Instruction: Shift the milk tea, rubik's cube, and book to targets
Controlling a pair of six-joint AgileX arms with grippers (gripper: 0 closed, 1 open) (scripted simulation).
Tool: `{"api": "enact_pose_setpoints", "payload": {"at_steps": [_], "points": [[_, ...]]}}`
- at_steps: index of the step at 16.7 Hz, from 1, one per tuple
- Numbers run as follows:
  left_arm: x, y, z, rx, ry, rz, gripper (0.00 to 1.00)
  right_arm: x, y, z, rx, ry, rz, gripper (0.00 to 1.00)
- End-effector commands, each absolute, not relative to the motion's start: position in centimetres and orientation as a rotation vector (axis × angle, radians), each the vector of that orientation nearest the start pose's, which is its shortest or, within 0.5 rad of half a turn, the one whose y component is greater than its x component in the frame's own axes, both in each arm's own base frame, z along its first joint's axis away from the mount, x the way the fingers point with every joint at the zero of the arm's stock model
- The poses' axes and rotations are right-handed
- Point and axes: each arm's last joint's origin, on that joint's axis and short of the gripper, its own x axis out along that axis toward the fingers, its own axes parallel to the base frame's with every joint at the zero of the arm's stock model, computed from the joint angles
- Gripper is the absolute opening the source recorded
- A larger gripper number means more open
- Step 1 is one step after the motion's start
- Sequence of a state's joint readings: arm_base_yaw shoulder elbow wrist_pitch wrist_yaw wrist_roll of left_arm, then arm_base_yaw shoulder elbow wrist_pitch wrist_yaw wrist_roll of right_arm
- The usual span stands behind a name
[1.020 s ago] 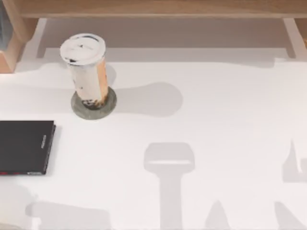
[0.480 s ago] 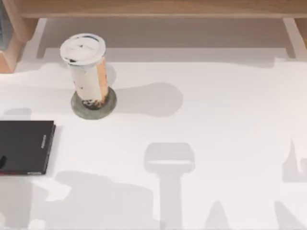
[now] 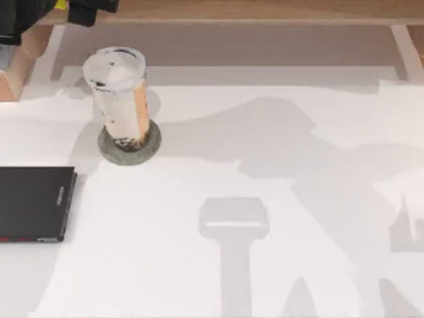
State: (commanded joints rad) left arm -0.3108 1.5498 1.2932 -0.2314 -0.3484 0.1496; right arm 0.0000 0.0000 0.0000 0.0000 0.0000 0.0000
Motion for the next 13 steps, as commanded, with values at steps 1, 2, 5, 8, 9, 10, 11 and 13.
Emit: {"api": "enact_pose_setpoints", "payload": {"at_steps": [1,2,5,8,9,10,11,13], "points": [[35.0,-11.7,33.3,0.247,0.354,0.008,0.00,10.6,-0.1,16.0,0.000,0.000,0.000,1.00],[35.2,-13.6,35.0,0.196,0.255,0.001,0.00,10.6,-0.1,16.0,0.000,0.000,0.000,1.00],[35.2,-17.8,38.7,0.056,0.055,-0.015,0.00,10.6,-0.1,16.0,0.000,0.000,0.000,1.00],[35.5,-19.4,39.5,0.000,-0.002,-0.016,0.00,10.6,-0.1,16.0,0.000,0.000,0.000,1.00],[35.5,-19.4,39.5,0.000,-0.002,-0.016,0.00,10.6,-0.1,16.0,0.000,0.000,0.000,1.00],[35.5,-19.4,39.5,0.000,-0.002,-0.016,0.00,10.6,-0.1,16.0,0.000,0.000,0.000,1.00],[35.5,-19.4,39.5,0.000,-0.002,-0.016,0.00,10.6,-0.1,16.0,0.000,0.000,0.000,1.00],[35.4,-19.2,39.7,0.004,-0.005,-0.017,0.00,10.6,-0.1,16.0,0.000,0.000,0.000,1.00]]}}
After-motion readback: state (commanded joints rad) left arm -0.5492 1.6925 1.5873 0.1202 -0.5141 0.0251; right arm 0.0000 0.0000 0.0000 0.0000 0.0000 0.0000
